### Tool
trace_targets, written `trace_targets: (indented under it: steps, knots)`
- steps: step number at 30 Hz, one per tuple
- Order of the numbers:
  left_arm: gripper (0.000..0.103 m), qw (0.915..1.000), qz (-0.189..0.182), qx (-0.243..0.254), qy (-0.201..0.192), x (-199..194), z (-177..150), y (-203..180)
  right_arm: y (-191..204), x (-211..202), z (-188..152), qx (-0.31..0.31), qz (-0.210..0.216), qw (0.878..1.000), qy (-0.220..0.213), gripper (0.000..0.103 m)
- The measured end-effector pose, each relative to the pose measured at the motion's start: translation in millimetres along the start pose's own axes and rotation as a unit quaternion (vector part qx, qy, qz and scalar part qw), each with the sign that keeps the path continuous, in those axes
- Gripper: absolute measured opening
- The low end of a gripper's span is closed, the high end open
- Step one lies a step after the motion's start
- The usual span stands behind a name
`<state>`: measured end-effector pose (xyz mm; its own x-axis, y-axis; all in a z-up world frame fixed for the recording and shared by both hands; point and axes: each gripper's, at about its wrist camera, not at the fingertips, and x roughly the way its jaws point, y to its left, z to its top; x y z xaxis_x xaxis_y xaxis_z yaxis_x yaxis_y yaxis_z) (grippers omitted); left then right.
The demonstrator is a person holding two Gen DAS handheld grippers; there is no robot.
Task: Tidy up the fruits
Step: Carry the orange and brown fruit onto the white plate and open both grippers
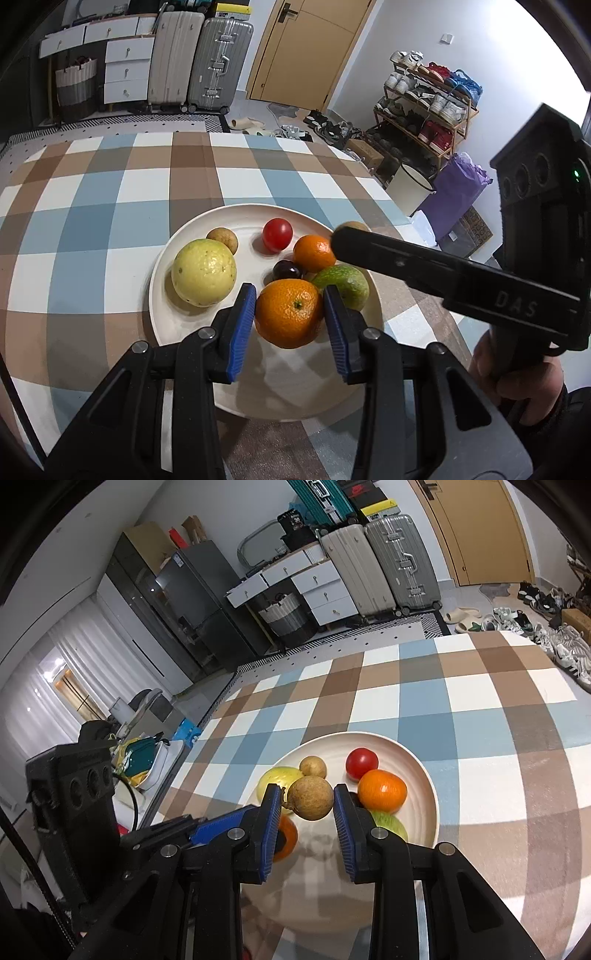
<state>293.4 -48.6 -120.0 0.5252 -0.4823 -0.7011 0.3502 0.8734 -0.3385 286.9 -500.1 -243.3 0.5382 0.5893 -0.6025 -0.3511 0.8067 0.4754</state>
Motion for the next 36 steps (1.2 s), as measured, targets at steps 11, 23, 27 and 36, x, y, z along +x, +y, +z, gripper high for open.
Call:
trace_targets:
  steps: [11,23,27,36]
  knots:
    - [0.035,0.9998,-0.005,-0.020,0.008,15.5,-3.0,12.8,-6.7,29.7,9.5,0.019,0.009,1.000,0.017,0.030]
    - [0.035,0.9999,-0.001,-0.002,0.011,16.9,-0.9,5.0,-4.0,37.7,10.1,0.013,-0.005,1.000,0.019,0.044]
    - [0.035,1.0000,0.001,0.001,0.007,13.3,0.5,3.2,-6.7,27.5,11.5,0.022,0.003,1.000,0.002,0.047]
    - [0.046,0.9999,0.006,-0.004,-0.009,-6.1,2.1,1.2,-5.2,-2.6,8.3,0.026,-0.006,0.999,-0.025,0.047]
